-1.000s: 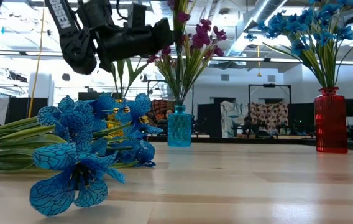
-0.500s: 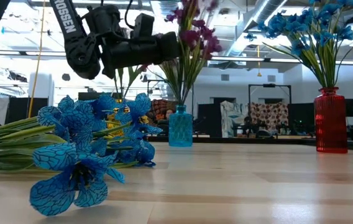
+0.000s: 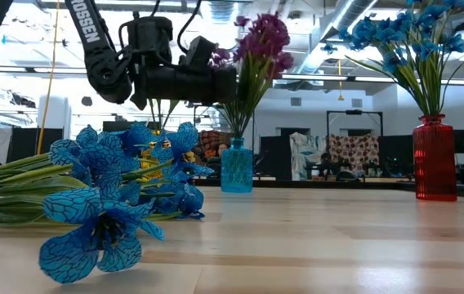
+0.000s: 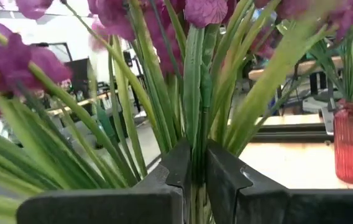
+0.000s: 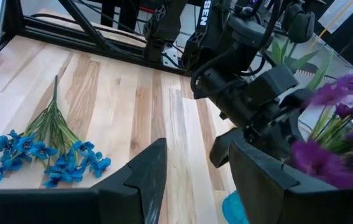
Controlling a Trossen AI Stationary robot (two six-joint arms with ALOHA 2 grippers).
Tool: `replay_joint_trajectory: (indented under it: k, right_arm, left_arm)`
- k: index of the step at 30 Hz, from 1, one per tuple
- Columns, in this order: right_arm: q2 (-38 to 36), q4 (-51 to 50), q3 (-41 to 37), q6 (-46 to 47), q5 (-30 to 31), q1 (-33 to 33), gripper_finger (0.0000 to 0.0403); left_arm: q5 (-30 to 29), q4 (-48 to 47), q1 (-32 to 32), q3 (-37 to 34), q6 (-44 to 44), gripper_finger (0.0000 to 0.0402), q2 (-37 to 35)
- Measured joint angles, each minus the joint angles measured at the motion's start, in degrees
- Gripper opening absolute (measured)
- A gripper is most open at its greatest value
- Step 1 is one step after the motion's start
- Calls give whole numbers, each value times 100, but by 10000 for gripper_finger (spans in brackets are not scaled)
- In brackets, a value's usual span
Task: Sort flowers into vase by color
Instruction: Put the violet flower into the blue vase
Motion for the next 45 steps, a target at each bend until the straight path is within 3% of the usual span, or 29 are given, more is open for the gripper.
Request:
replay_joint_trajectory:
  k: [7,17,22,29,35,40,45]
  right_arm:
    - [0,0,0,0,0,0,198]
    - [0,0,0,1,0,0,198]
    - [0,0,0,47,0,9,198]
    - [0,0,0,107,0,40,198]
    - [-65,-43,0,104,0,222,198]
    - [-248,-64,0,103,0,415,198]
    - [-317,-1,0,103,0,503,198]
  left_arm:
    - [-22,59,0,-2,-447,47,0]
    - [20,-144,-60,-2,-1218,181,0]
    - [98,-258,-181,-2,-1298,224,0]
    - [-118,-442,-378,-2,-939,236,-109]
    - [-677,-1720,-488,-7,-906,236,-702]
    - [-684,-2900,-539,-10,-1021,236,-1315]
    - [-652,-3446,-554,-11,-1070,236,-1720]
